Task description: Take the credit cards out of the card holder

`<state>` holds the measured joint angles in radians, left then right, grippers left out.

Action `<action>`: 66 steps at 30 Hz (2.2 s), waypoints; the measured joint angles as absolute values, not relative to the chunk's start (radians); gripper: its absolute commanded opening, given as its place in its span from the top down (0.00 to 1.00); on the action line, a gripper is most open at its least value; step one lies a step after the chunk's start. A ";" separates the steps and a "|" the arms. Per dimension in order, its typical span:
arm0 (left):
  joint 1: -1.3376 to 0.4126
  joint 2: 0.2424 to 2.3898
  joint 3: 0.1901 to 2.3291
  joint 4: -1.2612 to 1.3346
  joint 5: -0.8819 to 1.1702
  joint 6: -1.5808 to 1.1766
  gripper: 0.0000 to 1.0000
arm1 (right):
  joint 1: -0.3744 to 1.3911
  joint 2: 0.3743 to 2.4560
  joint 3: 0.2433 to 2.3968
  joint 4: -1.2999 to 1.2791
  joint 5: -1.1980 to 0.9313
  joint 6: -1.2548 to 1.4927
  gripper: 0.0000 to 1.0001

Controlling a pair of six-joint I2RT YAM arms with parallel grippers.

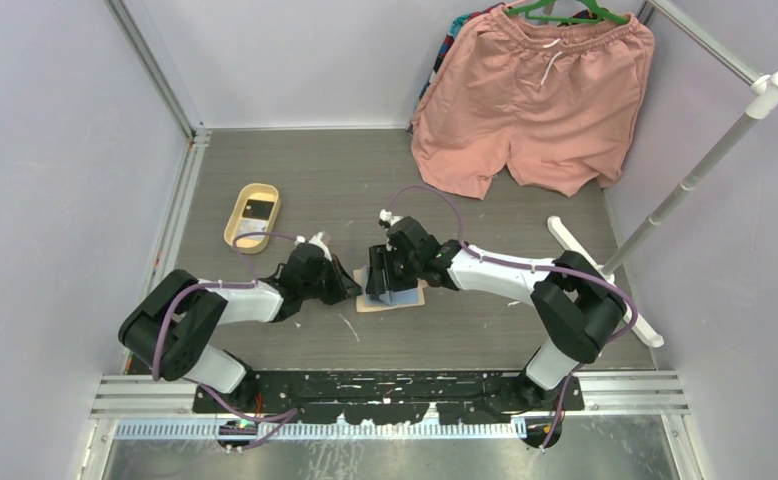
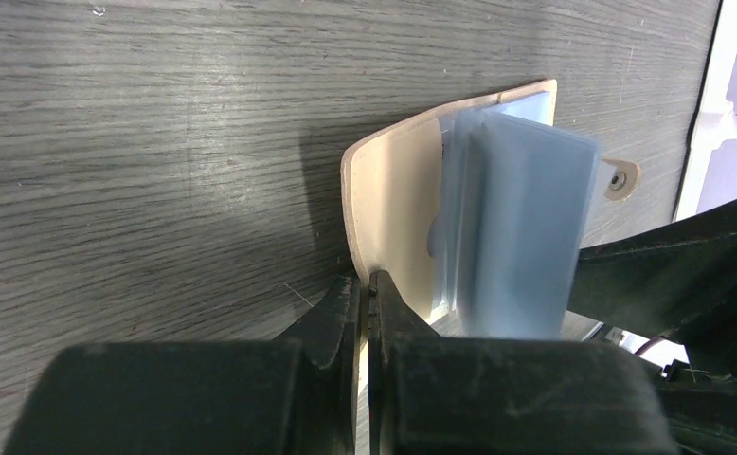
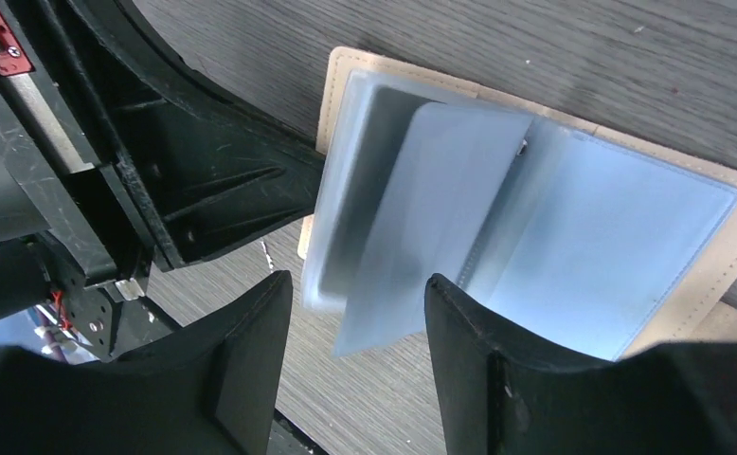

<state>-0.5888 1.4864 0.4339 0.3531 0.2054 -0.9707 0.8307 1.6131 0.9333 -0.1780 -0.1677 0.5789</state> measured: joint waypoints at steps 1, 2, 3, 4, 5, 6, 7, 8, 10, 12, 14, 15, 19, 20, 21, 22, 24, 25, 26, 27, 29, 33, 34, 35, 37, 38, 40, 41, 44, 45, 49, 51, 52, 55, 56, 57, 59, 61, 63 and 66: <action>-0.589 1.487 0.434 0.355 0.205 -0.971 1.00 | 0.831 1.613 0.933 -0.172 -0.171 0.579 0.41; -0.589 1.488 0.434 0.355 0.205 -0.971 1.00 | 0.831 1.613 0.933 -0.169 -0.175 0.579 0.41; -0.589 1.488 0.434 0.356 0.206 -0.971 1.00 | 0.831 1.613 0.933 -0.165 -0.177 0.579 0.41; -0.589 1.489 0.434 0.357 0.205 -0.971 1.00 | 0.831 1.613 0.933 -0.162 -0.178 0.579 0.41; -0.589 1.489 0.434 0.358 0.205 -0.971 1.00 | 0.831 1.613 0.933 -0.158 -0.179 0.579 0.41; -0.589 1.489 0.434 0.358 0.205 -0.971 1.00 | 0.831 1.613 0.933 -0.155 -0.178 0.580 0.42; -0.589 1.488 0.434 0.358 0.205 -0.971 1.00 | 0.832 1.615 0.933 -0.152 -0.175 0.580 0.42; -0.589 1.489 0.434 0.358 0.205 -0.971 1.00 | 0.832 1.618 0.934 -0.152 -0.168 0.581 0.43; -0.589 1.489 0.434 0.358 0.205 -0.971 1.00 | 0.836 1.626 0.940 -0.164 -0.144 0.581 0.43; -0.589 1.489 0.434 0.358 0.205 -0.971 1.00 | 0.844 1.641 0.958 -0.192 -0.103 0.577 0.43; -0.589 1.489 0.434 0.358 0.205 -0.971 1.00 | 0.860 1.657 0.982 -0.226 -0.055 0.568 0.42; -0.589 1.489 0.434 0.358 0.206 -0.971 1.00 | 0.868 1.663 0.995 -0.241 -0.035 0.562 0.42; -0.589 1.492 0.434 0.364 0.206 -0.972 1.00 | 0.907 1.695 1.053 -0.276 0.035 0.542 0.42; -0.589 1.492 0.434 0.364 0.206 -0.973 1.00 | 0.914 1.704 1.064 -0.279 0.046 0.539 0.42; -0.589 1.492 0.434 0.364 0.206 -0.973 1.00 | 0.921 1.715 1.075 -0.280 0.057 0.534 0.42; -0.589 1.492 0.434 0.364 0.206 -0.973 1.00 | 0.925 1.723 1.082 -0.281 0.064 0.532 0.42; -0.589 1.492 0.434 0.364 0.206 -0.973 1.00 | 0.932 1.743 1.097 -0.287 0.078 0.528 0.42; -0.589 1.492 0.434 0.364 0.206 -0.973 1.00 | 0.934 1.751 1.103 -0.290 0.084 0.525 0.42; -0.589 1.492 0.434 0.364 0.206 -0.973 1.00 | 0.935 1.764 1.111 -0.297 0.093 0.524 0.42; -0.589 1.492 0.434 0.364 0.206 -0.973 1.00 | 0.935 1.774 1.119 -0.303 0.100 0.521 0.42; -0.589 1.492 0.434 0.364 0.206 -0.973 1.00 | 0.935 1.790 1.127 -0.313 0.114 0.516 0.42; -0.589 1.492 0.434 0.364 0.206 -0.973 1.00 | 0.935 1.794 1.128 -0.326 0.134 0.510 0.41; -0.589 1.492 0.434 0.364 0.206 -0.973 1.00 | 0.935 1.794 1.128 -0.326 0.139 0.509 0.41; -0.589 1.492 0.434 0.364 0.206 -0.973 1.00 | 0.935 1.794 1.127 -0.326 0.142 0.508 0.41; -0.589 1.492 0.434 0.364 0.206 -0.973 1.00 | 0.935 1.794 1.121 -0.321 0.148 0.507 0.41; -0.589 1.492 0.434 0.364 0.206 -0.973 1.00 | 0.935 1.794 1.113 -0.315 0.151 0.507 0.41; -0.589 1.492 0.434 0.364 0.206 -0.973 1.00 | 0.935 1.794 1.098 -0.302 0.158 0.508 0.41; -0.589 1.492 0.434 0.364 0.206 -0.973 1.00 | 0.935 1.793 1.092 -0.294 0.161 0.508 0.41; -0.589 1.492 0.434 0.363 0.206 -0.973 1.00 | 0.936 1.782 1.070 -0.269 0.173 0.511 0.40; -0.589 1.492 0.434 0.363 0.205 -0.973 1.00 | 0.937 1.779 1.063 -0.262 0.177 0.511 0.40; -0.589 1.492 0.434 0.363 0.205 -0.972 1.00 | 0.941 1.767 1.041 -0.242 0.196 0.510 0.39; -0.589 1.492 0.434 0.363 0.205 -0.972 1.00 | 0.941 1.760 1.031 -0.240 0.201 0.510 0.39; -0.589 1.492 0.434 0.363 0.205 -0.972 1.00 | 0.941 1.758 1.029 -0.240 0.207 0.509 0.39; -0.589 1.492 0.434 0.363 0.205 -0.972 1.00 | 0.934 1.754 1.016 -0.245 0.219 0.508 0.39; -0.589 1.492 0.434 0.363 0.205 -0.972 1.00 | 0.933 1.751 1.015 -0.248 0.224 0.507 0.39; -0.589 1.492 0.434 0.363 0.205 -0.972 1.00 | 0.931 1.749 1.013 -0.251 0.228 0.507 0.39; -0.589 1.492 0.434 0.363 0.205 -0.971 1.00 | 0.927 1.745 1.010 -0.255 0.234 0.507 0.39; -0.589 1.492 0.434 0.363 0.205 -0.971 1.00 | 0.924 1.743 1.009 -0.262 0.243 0.507 0.38; -0.589 1.492 0.434 0.363 0.205 -0.970 1.00 | 0.919 1.738 1.004 -0.267 0.256 0.507 0.38; -0.589 1.492 0.434 0.363 0.205 -0.970 1.00 | 0.900 1.723 0.992 -0.285 0.281 0.505 0.38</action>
<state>-0.5888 1.4921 0.4339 0.3630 0.2054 -0.9699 0.9005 1.7229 0.9916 -0.2848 0.2810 0.5053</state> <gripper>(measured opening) 0.019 0.619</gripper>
